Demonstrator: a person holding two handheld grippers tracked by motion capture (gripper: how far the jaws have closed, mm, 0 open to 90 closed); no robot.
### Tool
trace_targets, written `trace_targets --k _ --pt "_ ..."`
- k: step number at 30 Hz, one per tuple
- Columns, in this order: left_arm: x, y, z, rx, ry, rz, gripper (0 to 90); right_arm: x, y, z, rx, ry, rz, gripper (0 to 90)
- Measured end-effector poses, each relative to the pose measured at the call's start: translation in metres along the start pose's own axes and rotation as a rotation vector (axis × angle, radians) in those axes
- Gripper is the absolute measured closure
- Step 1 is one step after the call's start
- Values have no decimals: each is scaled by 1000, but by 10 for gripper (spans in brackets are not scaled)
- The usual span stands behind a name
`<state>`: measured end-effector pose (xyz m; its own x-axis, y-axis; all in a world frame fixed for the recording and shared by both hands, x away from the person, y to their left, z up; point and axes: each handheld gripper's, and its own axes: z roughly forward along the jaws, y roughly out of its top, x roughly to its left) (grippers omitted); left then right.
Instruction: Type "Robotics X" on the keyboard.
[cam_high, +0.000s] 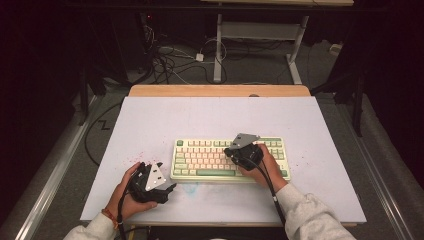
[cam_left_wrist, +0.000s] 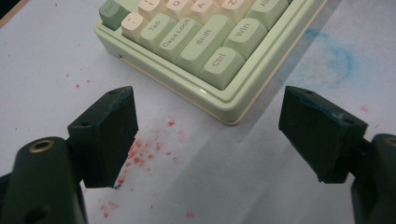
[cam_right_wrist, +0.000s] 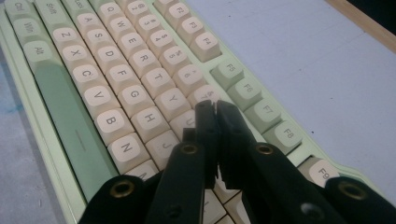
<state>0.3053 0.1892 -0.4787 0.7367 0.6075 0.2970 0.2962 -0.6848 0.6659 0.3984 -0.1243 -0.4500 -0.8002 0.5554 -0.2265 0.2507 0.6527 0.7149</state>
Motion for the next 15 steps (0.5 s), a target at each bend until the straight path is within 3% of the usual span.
trace_targets --k 7,15 --pt "0 0 0 3 -3 0 195 -3 2 -9 -54 -13 26 793" --pt "1 -1 -1 -1 -11 -5 214 -6 5 -24 -114 -47 45 575"
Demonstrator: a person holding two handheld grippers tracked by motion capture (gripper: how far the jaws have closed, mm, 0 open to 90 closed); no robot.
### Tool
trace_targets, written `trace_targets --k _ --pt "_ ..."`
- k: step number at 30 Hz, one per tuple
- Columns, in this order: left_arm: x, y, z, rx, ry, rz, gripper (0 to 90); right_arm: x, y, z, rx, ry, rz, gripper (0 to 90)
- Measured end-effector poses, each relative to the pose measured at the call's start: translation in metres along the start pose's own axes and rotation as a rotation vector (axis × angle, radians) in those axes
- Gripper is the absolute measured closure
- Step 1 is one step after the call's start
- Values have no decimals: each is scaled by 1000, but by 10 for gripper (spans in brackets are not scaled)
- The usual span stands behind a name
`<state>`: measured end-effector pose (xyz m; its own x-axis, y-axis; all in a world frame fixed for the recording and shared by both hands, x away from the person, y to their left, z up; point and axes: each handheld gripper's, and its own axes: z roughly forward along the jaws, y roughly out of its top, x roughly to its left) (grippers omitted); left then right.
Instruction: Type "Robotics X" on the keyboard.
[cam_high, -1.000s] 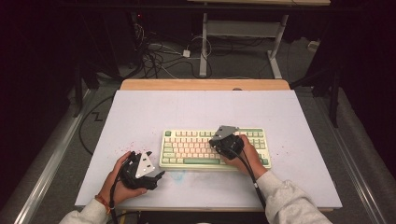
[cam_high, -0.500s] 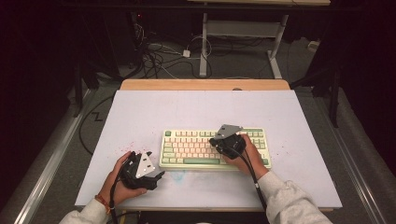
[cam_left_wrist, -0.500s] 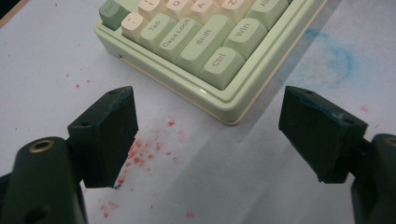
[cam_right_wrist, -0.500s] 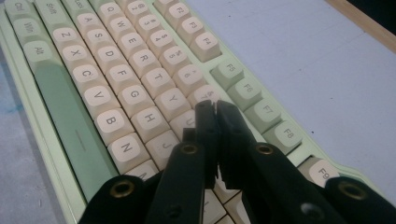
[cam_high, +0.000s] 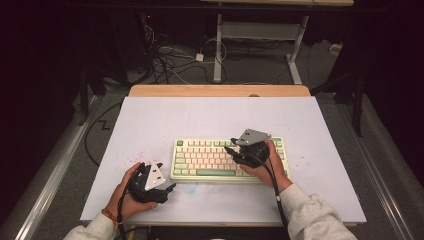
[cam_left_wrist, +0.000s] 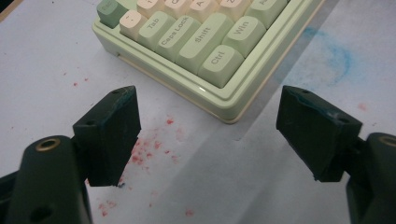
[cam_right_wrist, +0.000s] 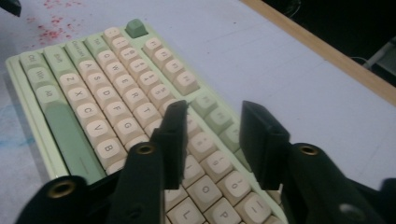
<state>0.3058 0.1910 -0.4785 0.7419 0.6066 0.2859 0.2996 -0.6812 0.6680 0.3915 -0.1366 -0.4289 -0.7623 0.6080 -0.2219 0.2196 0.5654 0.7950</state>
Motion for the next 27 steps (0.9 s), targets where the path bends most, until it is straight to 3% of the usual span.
trace_targets --k 16,22,27 --pt "2 0 -1 6 7 -22 232 -4 1 -33 -135 -89 14 249" --pt "3 -1 -4 5 5 -10 232 -5 -4 -46 -151 -117 14 231" --pt "5 0 -6 -8 -1 -24 232 -4 -13 -57 -162 -134 12 232"
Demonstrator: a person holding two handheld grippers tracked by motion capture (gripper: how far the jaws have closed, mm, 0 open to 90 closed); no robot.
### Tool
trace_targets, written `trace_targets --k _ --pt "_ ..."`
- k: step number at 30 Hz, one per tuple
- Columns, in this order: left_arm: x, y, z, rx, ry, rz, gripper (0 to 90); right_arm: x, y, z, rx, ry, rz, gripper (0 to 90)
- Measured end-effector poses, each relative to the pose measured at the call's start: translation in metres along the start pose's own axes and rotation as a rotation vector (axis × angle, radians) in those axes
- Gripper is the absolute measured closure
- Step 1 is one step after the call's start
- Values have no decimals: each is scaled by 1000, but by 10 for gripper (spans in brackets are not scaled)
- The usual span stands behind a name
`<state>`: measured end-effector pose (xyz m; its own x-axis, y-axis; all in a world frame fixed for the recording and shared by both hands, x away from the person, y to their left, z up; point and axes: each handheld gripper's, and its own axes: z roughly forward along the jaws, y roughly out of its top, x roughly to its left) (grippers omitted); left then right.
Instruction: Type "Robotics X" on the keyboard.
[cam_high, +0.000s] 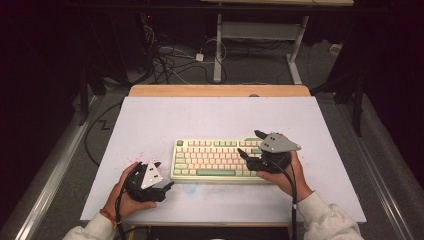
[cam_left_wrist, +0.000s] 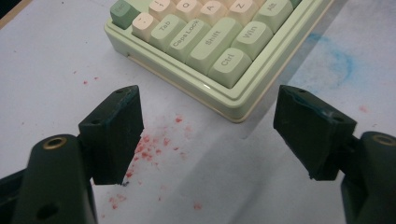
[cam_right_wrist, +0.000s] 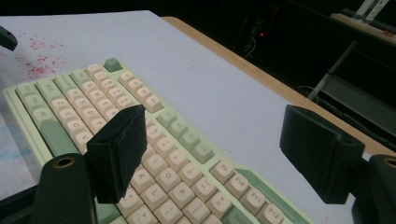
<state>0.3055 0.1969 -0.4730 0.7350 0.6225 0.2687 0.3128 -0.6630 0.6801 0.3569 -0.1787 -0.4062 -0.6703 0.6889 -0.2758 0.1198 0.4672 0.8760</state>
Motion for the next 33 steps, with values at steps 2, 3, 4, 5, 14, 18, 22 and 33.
trace_targets --k 2,3,4,5,14,18,22,33 --pt "0 0 0 2 1 1 234 -1 -3 -6 -8 -5 0 232" --pt "0 0 -1 3 3 3 241 -1 -5 -8 -3 -14 -6 232" --pt "0 0 -1 5 2 4 247 -1 -7 -10 -3 -24 -12 232" --pt "0 0 -1 8 0 3 253 -1 -9 -12 -6 -25 -11 232" --pt "0 0 -3 -11 -3 9 309 -1 -29 -29 -8 -52 -18 237" --pt "1 1 -4 -24 -10 1 343 -4 -36 -37 -11 -61 -12 237" --pt "2 2 -6 -28 -13 -9 384 -6 -44 -43 -2 -67 0 237" --pt "6 4 -8 -37 -54 -30 573 -2 -64 -52 34 -75 -10 236"
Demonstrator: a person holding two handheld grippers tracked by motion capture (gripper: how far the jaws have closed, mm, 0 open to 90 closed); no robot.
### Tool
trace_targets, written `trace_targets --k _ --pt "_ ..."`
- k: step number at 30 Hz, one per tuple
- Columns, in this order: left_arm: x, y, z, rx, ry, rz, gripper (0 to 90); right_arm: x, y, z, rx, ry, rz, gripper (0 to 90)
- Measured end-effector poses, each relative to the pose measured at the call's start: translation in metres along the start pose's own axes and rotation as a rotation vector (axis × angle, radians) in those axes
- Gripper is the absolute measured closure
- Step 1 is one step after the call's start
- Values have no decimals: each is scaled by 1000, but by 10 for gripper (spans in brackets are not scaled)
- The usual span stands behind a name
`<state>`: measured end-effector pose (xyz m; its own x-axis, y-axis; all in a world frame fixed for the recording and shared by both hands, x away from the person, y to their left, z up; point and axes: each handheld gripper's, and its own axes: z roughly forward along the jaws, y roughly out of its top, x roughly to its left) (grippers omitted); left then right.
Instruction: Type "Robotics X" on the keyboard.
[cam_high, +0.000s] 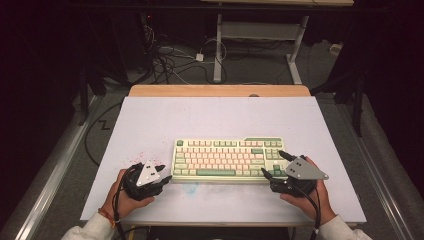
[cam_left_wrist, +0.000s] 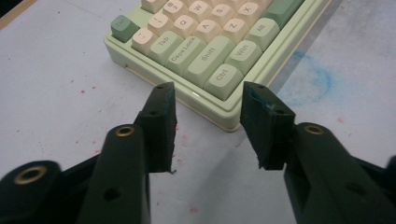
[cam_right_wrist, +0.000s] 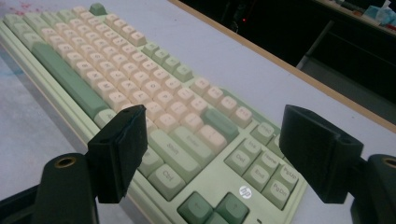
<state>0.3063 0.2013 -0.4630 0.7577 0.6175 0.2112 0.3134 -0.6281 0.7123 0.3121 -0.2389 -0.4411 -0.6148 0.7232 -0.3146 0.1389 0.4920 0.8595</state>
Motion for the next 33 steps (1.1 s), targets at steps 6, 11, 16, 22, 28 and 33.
trace_targets --k 6,11,16,22,28,33 --pt "5 3 -2 5 -29 -30 746 1 -7 -6 15 3 16 236" --pt "6 10 -5 -5 -40 -25 875 3 -12 -9 25 7 13 236" --pt "6 21 -2 16 -54 -18 877 6 -13 -9 33 10 6 234" --pt "8 37 4 13 -84 -23 877 7 -14 -8 37 11 -3 234" --pt "7 51 15 23 -118 -27 877 8 -14 -6 43 11 -13 233" --pt "6 65 26 36 -143 -9 878 9 -14 -5 48 18 -15 233"
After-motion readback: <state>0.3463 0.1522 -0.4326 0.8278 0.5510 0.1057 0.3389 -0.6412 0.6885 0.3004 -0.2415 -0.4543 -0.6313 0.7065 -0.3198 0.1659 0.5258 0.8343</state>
